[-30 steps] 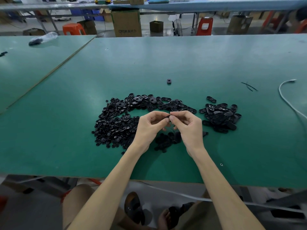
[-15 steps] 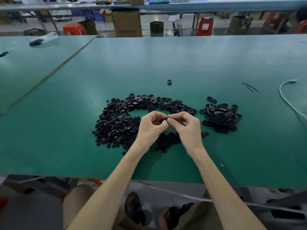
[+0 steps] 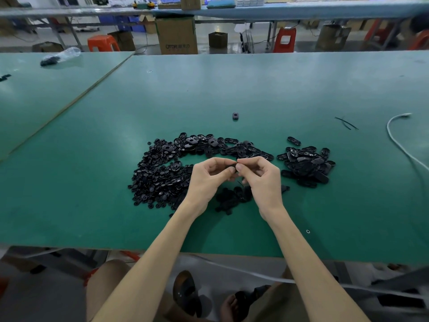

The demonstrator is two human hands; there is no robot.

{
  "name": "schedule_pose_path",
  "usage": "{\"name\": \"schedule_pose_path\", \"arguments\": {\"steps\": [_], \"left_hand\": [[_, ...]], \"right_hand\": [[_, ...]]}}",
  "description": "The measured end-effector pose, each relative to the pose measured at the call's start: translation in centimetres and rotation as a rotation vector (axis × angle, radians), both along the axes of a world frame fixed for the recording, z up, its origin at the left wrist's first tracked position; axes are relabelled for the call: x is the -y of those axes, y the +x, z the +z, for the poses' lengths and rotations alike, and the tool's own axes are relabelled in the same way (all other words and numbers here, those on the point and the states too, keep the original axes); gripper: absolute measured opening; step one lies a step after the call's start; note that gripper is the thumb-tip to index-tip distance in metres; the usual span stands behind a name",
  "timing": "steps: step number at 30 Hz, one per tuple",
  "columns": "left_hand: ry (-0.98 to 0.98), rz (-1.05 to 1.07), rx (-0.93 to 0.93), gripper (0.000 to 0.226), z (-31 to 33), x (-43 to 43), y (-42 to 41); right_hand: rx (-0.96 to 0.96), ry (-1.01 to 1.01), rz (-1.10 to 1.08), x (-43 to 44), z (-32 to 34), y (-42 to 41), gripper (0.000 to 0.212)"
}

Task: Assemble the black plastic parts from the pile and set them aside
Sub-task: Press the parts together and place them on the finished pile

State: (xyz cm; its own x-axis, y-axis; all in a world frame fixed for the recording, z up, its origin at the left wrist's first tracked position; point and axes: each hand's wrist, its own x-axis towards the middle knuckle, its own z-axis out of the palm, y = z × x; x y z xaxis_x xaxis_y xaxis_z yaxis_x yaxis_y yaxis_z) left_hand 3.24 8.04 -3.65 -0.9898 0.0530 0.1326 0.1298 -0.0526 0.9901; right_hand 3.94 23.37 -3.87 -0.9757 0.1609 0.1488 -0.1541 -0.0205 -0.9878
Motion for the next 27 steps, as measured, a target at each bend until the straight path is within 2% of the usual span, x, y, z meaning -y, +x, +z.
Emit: {"name": "schedule_pose_path", "arguments": {"steps": [9, 14, 17, 20, 21, 23, 27], "left_hand": [[-0.147, 0.081, -0.055, 0.011, 0.4, -0.8, -0.3], [-0.264, 0.163, -0.160, 0.012, 3.5, -2.9, -1.8], [-0.295, 0.040, -0.169, 0.014, 5.8, -5.5, -2.7], [-0.399, -0.123, -0.182, 0.013, 7.0, -8.9, -3.7], [-0.414, -0.153, -0.178, 0.011, 7.1, -10.0, -3.9], [-0.422, -0.185, -0.154, 0.012, 7.0, -12.0, -4.5], [-0.490, -0.255, -0.101, 0.025, 6.5, -13.6, -5.1]], "right_hand": [[0.004, 0.008, -0.026, 0.0, -0.1, -0.1, 0.017], [0.026, 0.035, -0.074, 0.0, -0.1, -0.4, 0.024], [0.067, 0.109, -0.009, 0.2, 0.0, -0.6, 0.014], [0.139, 0.185, -0.032, 0.0, -0.2, -0.7, 0.016], [0.138, 0.126, -0.021, -0.1, -0.1, -0.4, 0.010], [0.111, -0.065, 0.056, 0.1, 0.4, 0.2, 0.020], [0.119, -0.118, 0.025, -0.2, 0.4, 0.2, 0.024]]}}
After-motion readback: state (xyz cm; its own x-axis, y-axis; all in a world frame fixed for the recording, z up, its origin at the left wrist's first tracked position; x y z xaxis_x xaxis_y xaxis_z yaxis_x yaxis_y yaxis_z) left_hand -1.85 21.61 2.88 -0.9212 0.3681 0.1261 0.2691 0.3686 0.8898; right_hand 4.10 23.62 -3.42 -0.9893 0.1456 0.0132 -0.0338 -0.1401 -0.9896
